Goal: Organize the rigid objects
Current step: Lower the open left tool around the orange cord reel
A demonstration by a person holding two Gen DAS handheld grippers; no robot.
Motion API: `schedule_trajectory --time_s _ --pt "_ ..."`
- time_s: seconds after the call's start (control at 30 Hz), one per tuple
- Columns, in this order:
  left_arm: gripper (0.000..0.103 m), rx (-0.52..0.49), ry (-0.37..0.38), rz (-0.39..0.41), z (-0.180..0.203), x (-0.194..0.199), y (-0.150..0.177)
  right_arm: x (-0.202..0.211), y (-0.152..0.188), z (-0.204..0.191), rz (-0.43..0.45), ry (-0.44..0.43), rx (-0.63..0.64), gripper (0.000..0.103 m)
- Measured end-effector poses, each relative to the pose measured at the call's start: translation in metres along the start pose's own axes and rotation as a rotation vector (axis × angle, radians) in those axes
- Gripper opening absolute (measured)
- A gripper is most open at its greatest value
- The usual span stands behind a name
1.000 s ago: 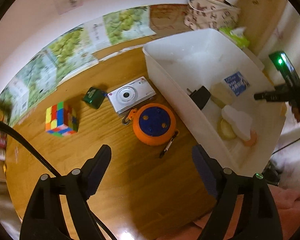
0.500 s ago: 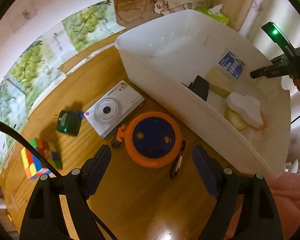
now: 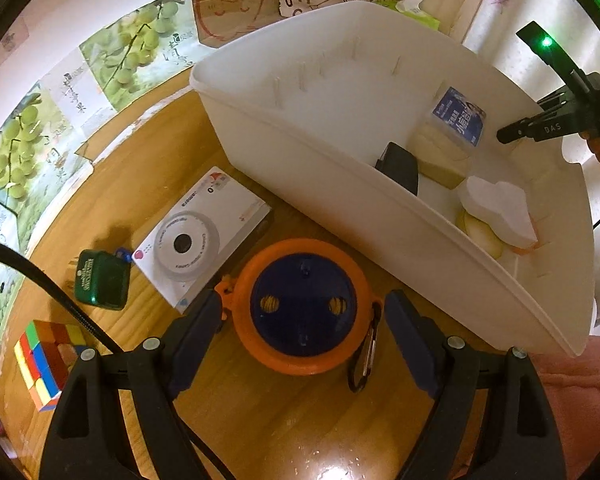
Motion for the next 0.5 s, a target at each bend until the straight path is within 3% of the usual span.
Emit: schedule_trajectory --time_s 0.2,0.5 --pt "0.086 -0.002 0.012 -0.001 -0.003 -0.009 -0.001 0.0 -0.002 -0.003 -0.005 0.005 0.003 0.009" --pt "0.086 -0.084 0.006 0.057 -0.001 -0.013 -0.007 -0.001 0.0 -0.006 -0.009 0.011 0.007 0.01"
Point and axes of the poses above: each gripper's, at about its wrist camera, not at the fingertips, and x roughly against the way its jaws point, z to its right, y to its underside, the point moved 6 cm from there along -x, roughly the way its jaws point, and after that the axes turned 1 degree about y, right-handed, at the moved point
